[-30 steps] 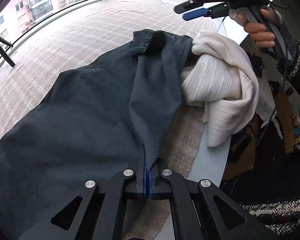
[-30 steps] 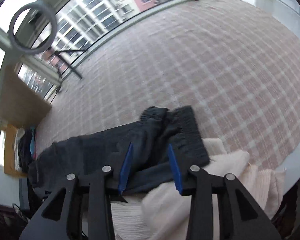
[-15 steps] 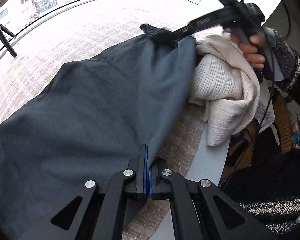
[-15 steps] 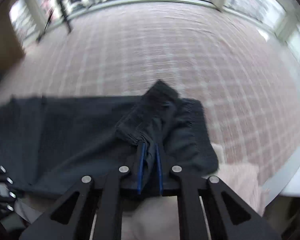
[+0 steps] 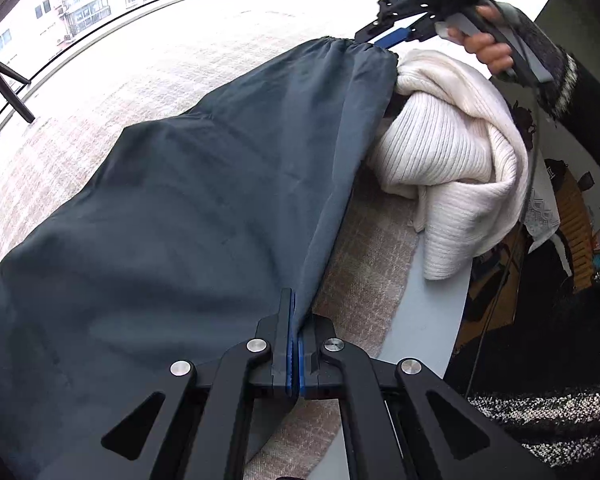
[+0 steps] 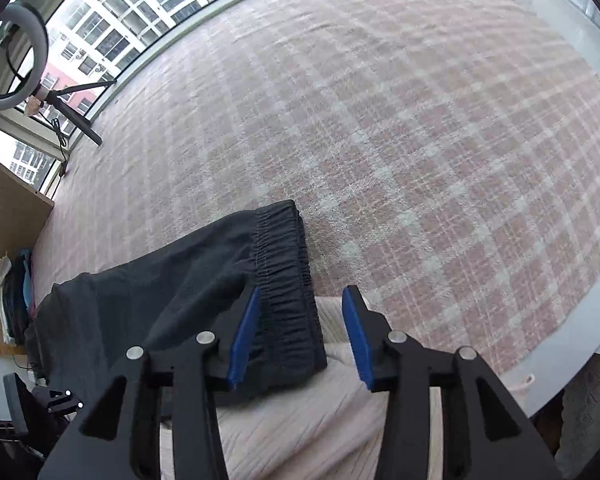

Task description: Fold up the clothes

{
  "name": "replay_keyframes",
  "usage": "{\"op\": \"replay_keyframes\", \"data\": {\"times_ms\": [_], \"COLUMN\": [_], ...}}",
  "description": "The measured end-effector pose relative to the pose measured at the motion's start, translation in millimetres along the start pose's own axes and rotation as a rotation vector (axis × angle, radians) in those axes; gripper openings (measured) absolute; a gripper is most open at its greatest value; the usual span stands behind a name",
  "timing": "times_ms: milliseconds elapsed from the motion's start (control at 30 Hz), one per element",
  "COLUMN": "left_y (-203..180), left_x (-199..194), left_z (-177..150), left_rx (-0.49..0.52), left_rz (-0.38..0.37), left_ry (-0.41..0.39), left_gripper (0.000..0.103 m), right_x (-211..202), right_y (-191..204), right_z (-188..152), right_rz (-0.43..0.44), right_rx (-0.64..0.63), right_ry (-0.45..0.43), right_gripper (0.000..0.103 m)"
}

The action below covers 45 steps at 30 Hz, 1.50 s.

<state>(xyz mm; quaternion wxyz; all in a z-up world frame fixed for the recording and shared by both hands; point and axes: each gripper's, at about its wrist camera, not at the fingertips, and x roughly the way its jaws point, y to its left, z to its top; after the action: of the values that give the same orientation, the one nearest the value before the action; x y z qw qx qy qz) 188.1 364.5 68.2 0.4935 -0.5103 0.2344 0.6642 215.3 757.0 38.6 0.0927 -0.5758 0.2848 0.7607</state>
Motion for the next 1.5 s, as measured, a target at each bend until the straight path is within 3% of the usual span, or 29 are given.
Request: {"op": "replay_keyframes", "data": {"times_ms": [167, 267, 367, 467, 567, 633, 833, 1067, 1233, 1300, 1400, 1500], "left_y": [5.3, 14.1, 24.5, 39.2, 49.3, 55.7, 79.9, 119.1, 131.0, 134.8, 150.8, 179.0], "left_x": [-7.4, -27.4, -48.4, -57.4, -69.6, -72.1, -98.8, -135.3, -157.8, -168.9, -183.5, -191.1], "left_z": [1.0, -1.5, -9.8, -13.3, -22.8, -25.3, -50.5, -126.2, -173.4, -187.2, -206.1, -226.1], "left_rx": [-0.053, -0.129, -0.201, -0.281, -0.339, -0.366, -0.462, -0.713, -0.859, -0.887, -0.915, -0.965], "left_rz": [0.003, -0.014, 0.019, 0.045, 0.084, 0.104, 0.200, 0.376, 0.445, 0.486, 0.567, 0.621], "left_ry": [-0.012, -0.046, -0.074, -0.099, -0.115, -0.119, -0.162, -0.192, -0.223, -0.234, -0.239, -0.229], "left_gripper": [0.009, 0.016, 0.018, 0.018, 0.018, 0.018, 0.018, 0.021, 0.021, 0.021, 0.025, 0.025], "right_x": [40.5, 46.1, 54.3, 59.0, 57.0, 57.4, 18.2, -55.8, -85.8, -92.9, -87.5, -67.9], "right_y": [-30.5, -40.2, -50.4, -47.9, -31.6, -22.5, -4.3, 16.3, -25.8, -47.7, -60.9, -49.6], "right_z": [13.2, 13.9, 14.3, 13.5, 11.4, 8.3, 4.4, 4.7, 36.4, 46.8, 56.7, 60.1], "right_rz": [0.207, 0.306, 0.406, 0.484, 0.497, 0.489, 0.545, 0.504, 0.372, 0.279, 0.215, 0.138], "right_rx": [0.069, 0.049, 0.069, 0.057, -0.006, -0.037, -0.036, -0.005, 0.080, 0.126, 0.129, 0.072], "right_ry": [0.187, 0.249, 0.290, 0.295, 0.262, 0.250, 0.107, -0.119, -0.231, -0.282, -0.274, -0.223], "right_gripper": [0.047, 0.049, 0.049, 0.051, 0.049, 0.030, 0.015, 0.012, 0.012, 0.012, 0.012, 0.012]}}
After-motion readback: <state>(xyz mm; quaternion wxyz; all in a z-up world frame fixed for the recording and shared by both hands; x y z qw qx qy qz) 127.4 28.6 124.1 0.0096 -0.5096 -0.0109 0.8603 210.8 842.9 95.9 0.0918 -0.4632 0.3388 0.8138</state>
